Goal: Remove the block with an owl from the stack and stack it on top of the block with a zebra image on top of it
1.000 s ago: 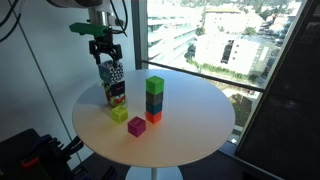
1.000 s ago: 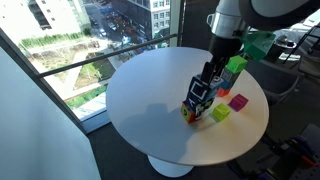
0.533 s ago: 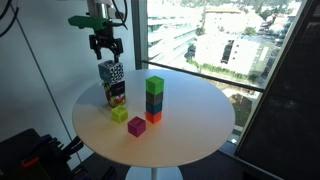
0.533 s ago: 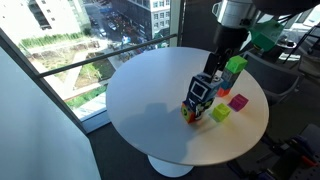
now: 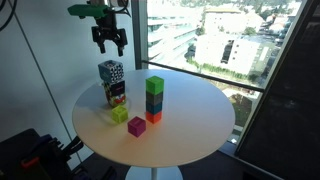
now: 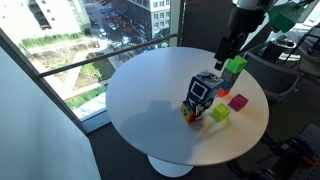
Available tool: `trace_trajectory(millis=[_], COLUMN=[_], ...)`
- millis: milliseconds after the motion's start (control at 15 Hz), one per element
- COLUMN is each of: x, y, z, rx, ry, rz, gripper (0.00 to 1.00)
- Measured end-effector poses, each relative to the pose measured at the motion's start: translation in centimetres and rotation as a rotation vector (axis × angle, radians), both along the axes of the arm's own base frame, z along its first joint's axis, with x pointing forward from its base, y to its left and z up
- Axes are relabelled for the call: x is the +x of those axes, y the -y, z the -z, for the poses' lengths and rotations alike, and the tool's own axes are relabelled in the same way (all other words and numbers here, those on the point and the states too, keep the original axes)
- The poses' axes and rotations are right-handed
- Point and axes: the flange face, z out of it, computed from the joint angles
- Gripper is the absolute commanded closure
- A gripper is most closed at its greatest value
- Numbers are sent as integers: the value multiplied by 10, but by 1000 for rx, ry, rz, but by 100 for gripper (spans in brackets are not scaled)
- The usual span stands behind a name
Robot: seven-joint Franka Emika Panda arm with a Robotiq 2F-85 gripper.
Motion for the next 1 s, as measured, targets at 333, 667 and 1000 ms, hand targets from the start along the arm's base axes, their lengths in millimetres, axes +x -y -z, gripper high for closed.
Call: trace_trajectory(millis=[333, 667, 1000], x=[-6, -20, -40], y=[33, 59, 76], z=[-15, -25, -47], rx=[-47, -58, -56], ry=[-13, -100, -195], rz=[43, 88, 109], gripper=[0, 0, 0])
